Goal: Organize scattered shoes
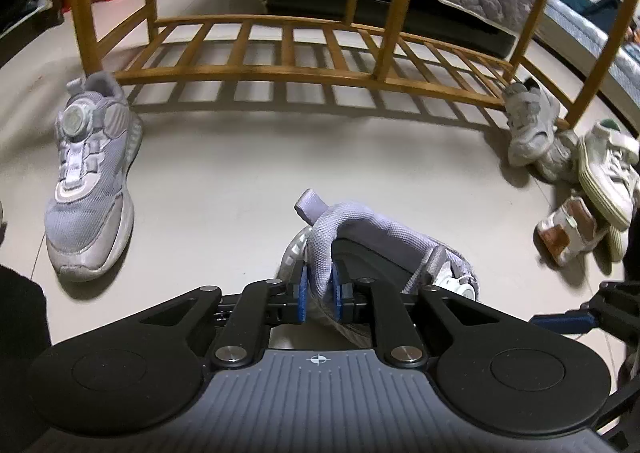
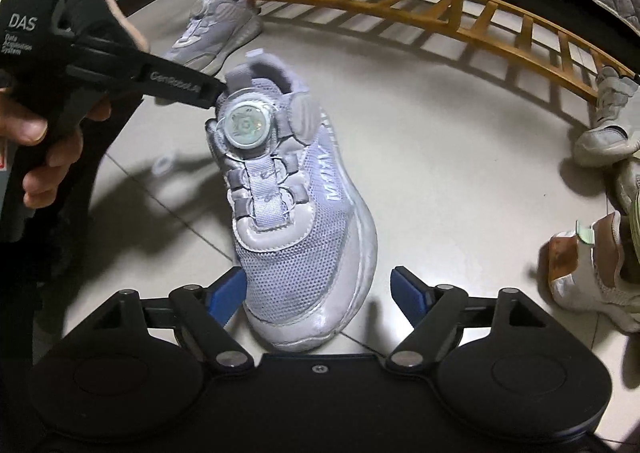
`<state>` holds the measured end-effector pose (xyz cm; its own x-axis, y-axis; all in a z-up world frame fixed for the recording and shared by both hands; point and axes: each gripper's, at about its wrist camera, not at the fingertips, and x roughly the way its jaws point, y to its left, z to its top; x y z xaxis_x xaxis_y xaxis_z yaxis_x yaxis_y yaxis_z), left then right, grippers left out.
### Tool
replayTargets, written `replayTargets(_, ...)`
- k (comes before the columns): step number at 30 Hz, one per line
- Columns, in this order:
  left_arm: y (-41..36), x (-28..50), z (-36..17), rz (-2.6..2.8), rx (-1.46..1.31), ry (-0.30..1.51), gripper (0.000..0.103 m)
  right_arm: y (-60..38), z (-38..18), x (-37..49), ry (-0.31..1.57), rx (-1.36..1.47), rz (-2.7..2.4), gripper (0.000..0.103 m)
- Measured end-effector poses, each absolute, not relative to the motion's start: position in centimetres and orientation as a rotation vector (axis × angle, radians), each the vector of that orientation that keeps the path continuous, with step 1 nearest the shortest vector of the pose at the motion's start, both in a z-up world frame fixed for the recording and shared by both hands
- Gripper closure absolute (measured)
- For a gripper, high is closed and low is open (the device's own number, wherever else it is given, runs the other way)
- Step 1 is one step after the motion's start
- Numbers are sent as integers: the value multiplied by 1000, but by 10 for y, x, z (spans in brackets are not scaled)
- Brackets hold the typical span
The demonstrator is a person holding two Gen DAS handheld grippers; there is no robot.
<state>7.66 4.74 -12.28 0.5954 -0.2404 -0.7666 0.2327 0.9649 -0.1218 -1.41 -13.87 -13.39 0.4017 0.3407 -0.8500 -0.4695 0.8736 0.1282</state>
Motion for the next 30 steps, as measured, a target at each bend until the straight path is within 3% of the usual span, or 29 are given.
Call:
replayTargets(2, 47, 76, -123, -259, 4, 886, 74, -136, -134, -14, 1034, -143, 522, 23)
replayTargets(4, 46, 76, -123, -240, 23, 877, 66, -135, -134, -15, 1033, -148, 529, 24)
replayTargets(13, 52, 80, -123, -210, -12, 885, 53, -136, -132, -13, 1032, -141, 514, 42)
replayTargets(17, 53, 80, -123, -201, -14, 886, 47, -141, -130, -13, 1008, -127, 516, 40)
replayTargets(21, 52, 80, -122, -199, -9, 882, 44, -144, -121, -13, 988, -105, 538, 19)
replayTargets(27, 53, 79, -121, -189, -9, 875, 40, -148, -108, -14, 938, -123, 529, 17)
replayTargets(30, 53, 79, -121, -190, -8, 875, 40, -151, -107, -12, 934, -122, 516, 23)
